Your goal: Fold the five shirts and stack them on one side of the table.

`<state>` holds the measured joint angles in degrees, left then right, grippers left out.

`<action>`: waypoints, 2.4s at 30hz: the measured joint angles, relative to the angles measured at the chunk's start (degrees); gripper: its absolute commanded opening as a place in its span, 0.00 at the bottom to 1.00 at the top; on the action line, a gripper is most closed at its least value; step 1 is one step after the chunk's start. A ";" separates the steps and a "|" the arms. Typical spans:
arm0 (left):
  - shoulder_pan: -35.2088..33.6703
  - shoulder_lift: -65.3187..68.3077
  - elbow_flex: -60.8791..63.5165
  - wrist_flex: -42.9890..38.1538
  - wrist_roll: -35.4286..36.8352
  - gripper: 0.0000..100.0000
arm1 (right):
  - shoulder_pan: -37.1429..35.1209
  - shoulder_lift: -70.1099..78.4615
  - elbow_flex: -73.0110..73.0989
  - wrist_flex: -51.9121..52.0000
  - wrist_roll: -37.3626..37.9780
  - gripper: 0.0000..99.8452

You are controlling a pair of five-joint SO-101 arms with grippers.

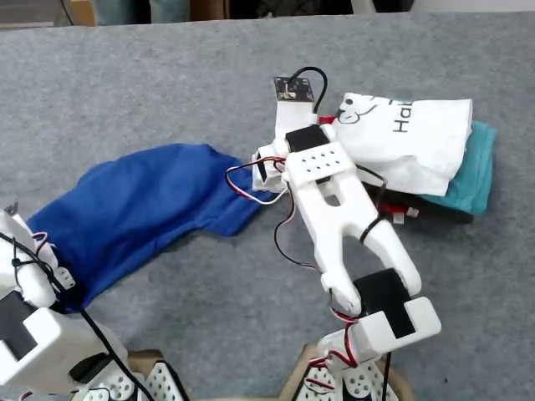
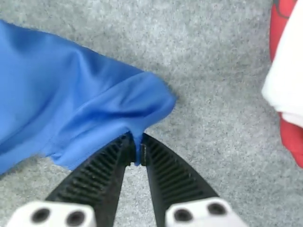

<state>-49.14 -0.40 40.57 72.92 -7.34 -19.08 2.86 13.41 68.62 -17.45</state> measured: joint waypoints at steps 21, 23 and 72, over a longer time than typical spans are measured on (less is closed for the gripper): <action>6.33 -16.00 -68.40 26.81 6.24 0.03 | 0.88 -7.82 -51.78 4.48 -11.25 0.01; 7.03 -16.44 -75.08 27.43 6.42 0.03 | 2.29 -7.82 -59.78 4.48 -14.24 0.01; 12.75 11.08 -47.12 -33.58 8.44 0.03 | 3.08 34.81 -61.36 -20.31 -11.60 0.03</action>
<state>-36.40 10.68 -6.55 39.34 1.10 -16.00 37.67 -47.96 48.31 -29.05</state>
